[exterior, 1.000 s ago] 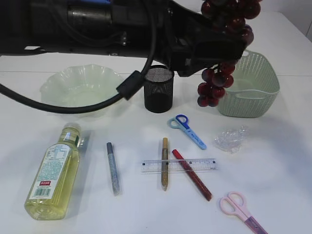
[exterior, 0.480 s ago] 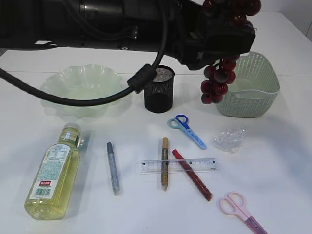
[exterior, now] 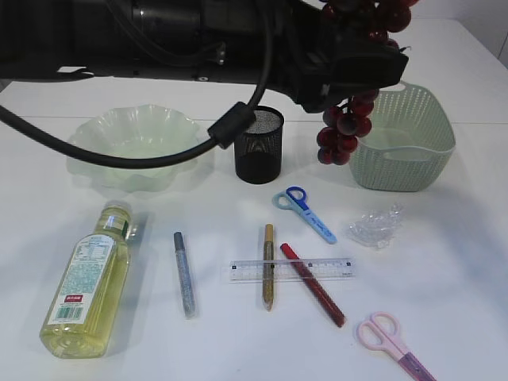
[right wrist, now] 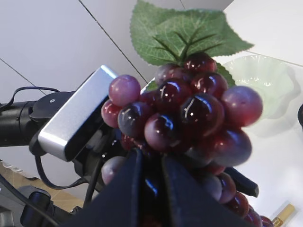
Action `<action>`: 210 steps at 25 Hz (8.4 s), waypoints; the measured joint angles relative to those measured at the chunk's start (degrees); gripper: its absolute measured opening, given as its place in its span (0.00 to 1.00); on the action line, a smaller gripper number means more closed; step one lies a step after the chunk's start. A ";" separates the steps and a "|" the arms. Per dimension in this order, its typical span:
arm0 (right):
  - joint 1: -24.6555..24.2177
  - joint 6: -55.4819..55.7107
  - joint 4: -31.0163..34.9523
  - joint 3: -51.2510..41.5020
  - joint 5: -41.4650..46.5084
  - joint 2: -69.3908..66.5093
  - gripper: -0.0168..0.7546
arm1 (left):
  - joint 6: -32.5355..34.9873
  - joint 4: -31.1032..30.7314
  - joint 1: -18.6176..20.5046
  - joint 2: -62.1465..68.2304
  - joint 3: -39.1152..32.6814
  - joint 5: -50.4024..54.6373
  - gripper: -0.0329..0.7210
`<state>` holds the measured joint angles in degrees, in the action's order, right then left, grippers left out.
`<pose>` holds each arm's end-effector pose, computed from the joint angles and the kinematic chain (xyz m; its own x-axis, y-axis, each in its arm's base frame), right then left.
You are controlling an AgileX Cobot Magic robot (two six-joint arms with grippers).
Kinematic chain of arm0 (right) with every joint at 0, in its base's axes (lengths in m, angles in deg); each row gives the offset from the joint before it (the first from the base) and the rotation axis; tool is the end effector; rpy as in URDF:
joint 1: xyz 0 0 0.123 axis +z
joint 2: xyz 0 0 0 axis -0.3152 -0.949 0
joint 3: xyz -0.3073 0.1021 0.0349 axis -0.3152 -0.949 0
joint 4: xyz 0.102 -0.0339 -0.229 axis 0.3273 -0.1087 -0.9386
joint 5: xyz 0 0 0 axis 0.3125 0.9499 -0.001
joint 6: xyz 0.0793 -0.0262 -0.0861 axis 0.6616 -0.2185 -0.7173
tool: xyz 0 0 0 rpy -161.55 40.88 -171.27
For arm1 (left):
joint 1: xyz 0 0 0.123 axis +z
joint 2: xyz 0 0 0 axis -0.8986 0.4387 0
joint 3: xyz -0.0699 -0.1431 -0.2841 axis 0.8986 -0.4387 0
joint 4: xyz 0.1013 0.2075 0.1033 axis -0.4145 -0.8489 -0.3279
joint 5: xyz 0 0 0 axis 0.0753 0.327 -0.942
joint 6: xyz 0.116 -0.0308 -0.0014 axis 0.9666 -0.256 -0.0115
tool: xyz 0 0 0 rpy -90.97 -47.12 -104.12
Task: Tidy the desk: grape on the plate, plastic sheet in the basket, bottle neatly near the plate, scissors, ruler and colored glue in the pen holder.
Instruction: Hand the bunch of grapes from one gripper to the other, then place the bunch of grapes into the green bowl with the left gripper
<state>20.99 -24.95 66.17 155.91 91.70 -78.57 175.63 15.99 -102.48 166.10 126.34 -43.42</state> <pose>0.2631 0.1135 0.4631 -0.5481 -0.0671 -0.8337 -0.7418 0.4995 0.4474 0.2897 -0.3193 0.3481 -0.0891 0.1539 -0.9841 0.9606 0.2744 -0.0440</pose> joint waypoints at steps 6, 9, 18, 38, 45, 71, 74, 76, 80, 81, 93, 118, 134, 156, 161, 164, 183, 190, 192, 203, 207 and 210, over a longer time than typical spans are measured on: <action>0.00 0.00 0.88 0.00 -0.41 -0.57 0.13 | -0.12 0.24 0.00 1.39 0.00 -0.28 0.75; 0.00 0.00 0.99 0.00 -0.54 -0.60 0.13 | -0.48 0.32 0.00 2.78 0.78 -0.37 0.66; 0.00 -0.05 0.98 0.00 -1.09 -1.62 0.13 | -0.88 0.37 -0.11 3.54 1.50 -0.67 0.31; 0.00 -0.05 1.32 0.11 -2.84 -2.32 0.13 | -1.58 0.37 -0.11 3.87 1.50 1.46 0.65; 0.00 -0.05 1.32 0.11 -2.91 -2.54 0.13 | -1.85 0.37 -0.20 3.87 1.89 1.85 0.85; 0.00 -0.05 2.24 0.11 -3.72 -2.54 0.14 | -3.39 0.37 -0.40 5.17 5.53 0.46 0.23; 0.00 -0.05 2.24 0.11 -3.72 -2.54 0.14 | -3.39 0.37 -0.40 5.17 5.53 0.46 0.22; 0.00 -0.05 2.24 0.11 -3.72 -2.54 0.15 | -3.39 0.37 -0.40 5.17 5.53 0.46 0.21; 0.00 -0.05 2.24 0.11 -3.79 -2.54 0.21 | -3.43 0.37 -0.40 5.17 5.53 0.46 0.21; 0.00 -0.05 2.24 0.11 -3.79 -2.54 0.22 | -3.43 0.37 -0.40 5.17 5.53 0.46 0.21; 0.00 -0.13 2.24 0.11 -4.07 -2.54 0.27 | -3.69 0.37 -0.40 5.17 5.53 0.46 0.20; 0.00 -0.13 3.02 0.11 -6.88 -3.20 0.58 | -4.09 0.04 -0.40 5.17 5.53 0.46 0.19; 0.00 -0.13 3.01 0.11 -9.04 -3.90 0.76 | -4.18 0.04 -0.53 5.17 5.53 0.37 0.19; 0.00 -0.13 -1.27 0.11 -11.87 -4.95 0.76 | -5.30 -2.87 -0.53 5.06 5.53 -5.65 0.19; -0.98 -0.13 -4.50 0.11 -13.36 -4.95 0.76 | -6.77 -4.70 -0.53 5.06 5.53 -7.14 0.19; -2.70 -0.13 -6.88 0.11 -13.64 -4.95 0.76 | -7.85 -5.00 -0.53 5.06 5.53 -7.68 0.19; -4.43 27.76 -53.74 0.11 -10.98 -4.95 0.76 | -31.34 -15.24 -0.53 5.06 5.53 -20.45 0.19; -4.43 33.61 -58.47 0.11 -6.92 -4.95 0.75 | -36.30 -15.26 -0.53 5.06 5.53 -28.19 0.19; -4.43 33.95 -58.55 0.11 -6.00 -4.95 0.75 | -36.52 -15.26 -0.53 5.06 5.53 -29.98 0.19; -4.56 35.21 -59.33 0.11 -3.23 -4.95 0.75 | -36.56 -15.51 6.79 5.06 5.53 -37.99 0.19; -4.56 35.33 -59.59 0.11 -2.77 -4.95 0.75 | -36.65 -15.51 11.86 5.06 5.53 -38.53 0.19; -4.56 35.46 -59.94 0.11 -2.72 -4.95 0.75 | -36.65 -15.51 15.10 5.06 5.53 -38.53 0.19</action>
<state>16.43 10.51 6.23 156.01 88.98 -83.52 138.97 0.49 -87.37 171.16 131.87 -81.95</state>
